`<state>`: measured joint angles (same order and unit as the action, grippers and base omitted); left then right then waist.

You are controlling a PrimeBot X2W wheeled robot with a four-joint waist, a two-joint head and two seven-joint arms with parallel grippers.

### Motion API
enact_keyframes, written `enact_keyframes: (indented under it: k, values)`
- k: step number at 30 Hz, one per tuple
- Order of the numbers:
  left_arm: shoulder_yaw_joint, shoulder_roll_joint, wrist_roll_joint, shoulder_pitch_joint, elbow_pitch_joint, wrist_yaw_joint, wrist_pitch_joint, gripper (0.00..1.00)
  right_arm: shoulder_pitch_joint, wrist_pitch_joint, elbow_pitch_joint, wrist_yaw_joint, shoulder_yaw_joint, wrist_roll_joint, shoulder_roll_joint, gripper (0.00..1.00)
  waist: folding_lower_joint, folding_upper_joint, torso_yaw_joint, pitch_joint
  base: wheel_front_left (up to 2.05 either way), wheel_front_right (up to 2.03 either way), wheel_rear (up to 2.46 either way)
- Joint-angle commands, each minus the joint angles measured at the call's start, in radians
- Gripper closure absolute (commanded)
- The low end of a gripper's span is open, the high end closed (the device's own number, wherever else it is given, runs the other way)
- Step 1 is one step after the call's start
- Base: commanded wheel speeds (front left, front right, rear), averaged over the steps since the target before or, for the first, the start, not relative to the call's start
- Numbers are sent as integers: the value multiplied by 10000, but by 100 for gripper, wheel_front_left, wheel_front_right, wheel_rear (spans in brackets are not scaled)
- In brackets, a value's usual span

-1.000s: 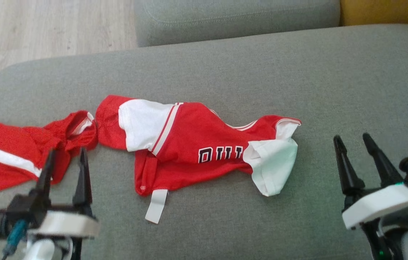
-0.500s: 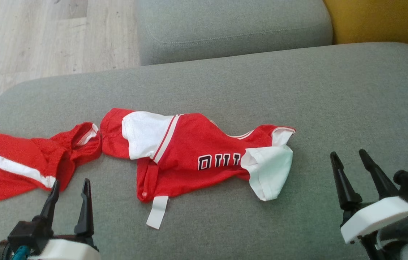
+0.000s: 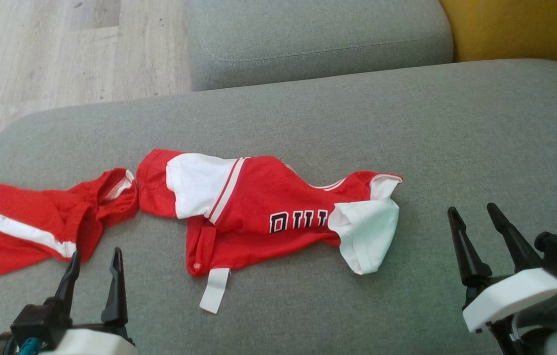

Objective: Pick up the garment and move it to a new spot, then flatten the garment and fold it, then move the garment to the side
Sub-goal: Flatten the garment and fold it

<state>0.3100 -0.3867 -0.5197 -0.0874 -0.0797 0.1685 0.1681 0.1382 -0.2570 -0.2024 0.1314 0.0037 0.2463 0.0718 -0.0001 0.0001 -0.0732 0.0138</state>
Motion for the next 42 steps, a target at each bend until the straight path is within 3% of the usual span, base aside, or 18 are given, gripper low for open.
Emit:
enact_keyframes:
  k: [1, 11, 20, 26, 36, 37, 38, 39, 42]
  values:
    - [-417, -238, -54, 401, 278, 91, 53, 0, -326, -6, -362, -7, 261, 5, 83, 0, 1, -1, -7, -1, 0, 0, 0]
    - [-422, -288, -57, 458, 296, 185, 68, 0, -460, -177, -156, -7, 374, 107, 235, 0, 1, -1, -16, -53, 0, 0, 0]
    - [-308, -272, 46, 925, 373, 212, 5, 0, -1342, -1212, 752, -7, 2040, 580, 970, 0, 1, -1, 183, -529, 0, 0, 0]
    - [-87, -143, 176, 1481, 296, 152, -12, 0, -2353, -1522, 2011, -7, 3439, 785, 1287, 0, 1, -1, 522, -1009, 0, 0, 0]
    - [71, 32, 231, 1980, -39, 111, 133, 0, -3506, -1743, 4096, -7, 3890, 111, 1002, 0, 1, -1, 785, -1457, 0, 0, 0]
    - [82, 47, 227, 2010, -77, 101, 153, 0, -3538, -1656, 4198, -7, 3778, 55, 951, 16, 1, -1, 794, -1479, 0, 0, 0]
    - [91, 60, 222, 2042, -125, 86, 175, 0, -3554, -1539, 4270, -7, 3649, 22, 878, 70, 1, -1, 805, -1501, 0, 0, 0]
    - [94, 76, 205, 2075, -171, 65, 200, 0, -3559, -1426, 4320, -7, 3529, 25, 804, 100, 1, -1, 809, -1518, 0, 0, 0]
    - [114, 113, 182, 2187, -339, 7, 293, 0, -3457, -970, 4201, -7, 2846, 118, 596, 100, 1, -1, 806, -1555, 0, 0, 0]
